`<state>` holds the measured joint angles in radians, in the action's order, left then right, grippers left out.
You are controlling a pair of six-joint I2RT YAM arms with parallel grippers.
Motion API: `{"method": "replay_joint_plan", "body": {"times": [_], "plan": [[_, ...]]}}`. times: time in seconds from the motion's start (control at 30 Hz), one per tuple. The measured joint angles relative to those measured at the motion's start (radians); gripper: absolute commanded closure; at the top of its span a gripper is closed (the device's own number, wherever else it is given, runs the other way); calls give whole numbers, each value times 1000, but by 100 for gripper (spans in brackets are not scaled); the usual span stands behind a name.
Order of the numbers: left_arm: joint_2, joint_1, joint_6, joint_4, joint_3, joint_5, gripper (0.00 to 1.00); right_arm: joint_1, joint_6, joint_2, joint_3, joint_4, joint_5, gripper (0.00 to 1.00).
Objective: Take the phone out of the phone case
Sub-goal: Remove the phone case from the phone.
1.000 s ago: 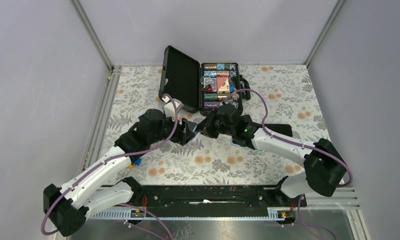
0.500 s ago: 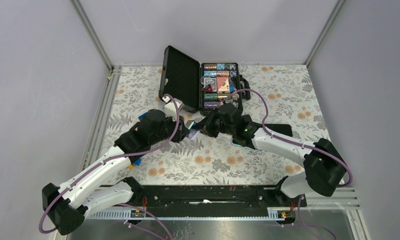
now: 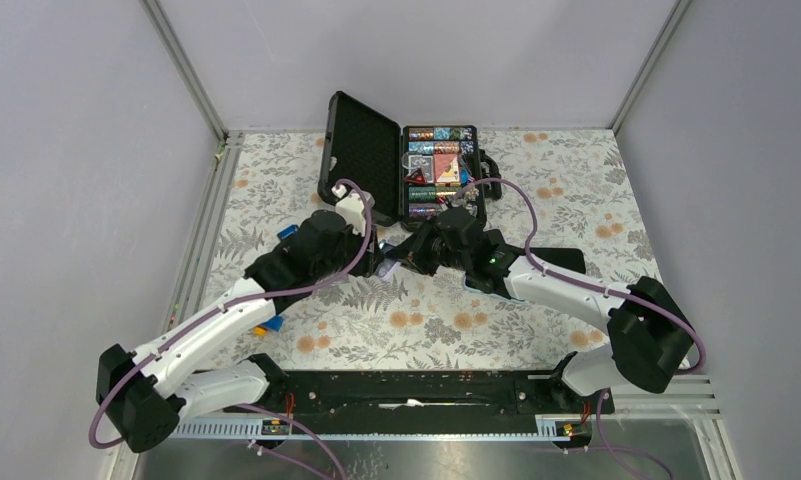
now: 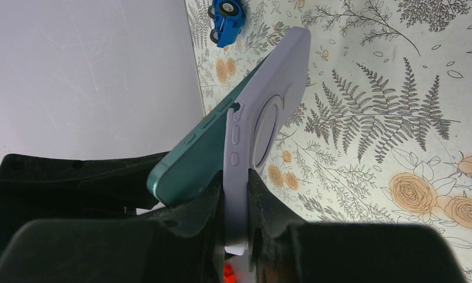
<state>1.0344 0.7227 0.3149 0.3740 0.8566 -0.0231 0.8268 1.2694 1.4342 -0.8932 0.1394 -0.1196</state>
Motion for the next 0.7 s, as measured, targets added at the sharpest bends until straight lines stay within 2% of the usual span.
{"method": "replay_joint_plan", "body": {"times": [0.17, 0.23, 0.3, 0.33, 0.57, 0.7], "plan": [[28, 2, 0, 9, 21, -78, 68, 0, -6, -4, 14, 0, -3, 100], [33, 2, -1, 17, 23, -108, 79, 2, -12, -9, 21, -4, -6, 100], [41, 1, -5, 21, 26, -124, 96, 3, -18, -17, 26, -15, -15, 100], [47, -1, -14, 24, 29, -136, 100, 3, -19, -21, 31, -17, -23, 100], [60, -5, -16, 85, 48, -187, 100, 3, -54, -45, 84, -27, -24, 100], [-3, 1, 26, 111, 67, -325, 100, 3, -86, -75, 116, -10, -5, 100]]}}
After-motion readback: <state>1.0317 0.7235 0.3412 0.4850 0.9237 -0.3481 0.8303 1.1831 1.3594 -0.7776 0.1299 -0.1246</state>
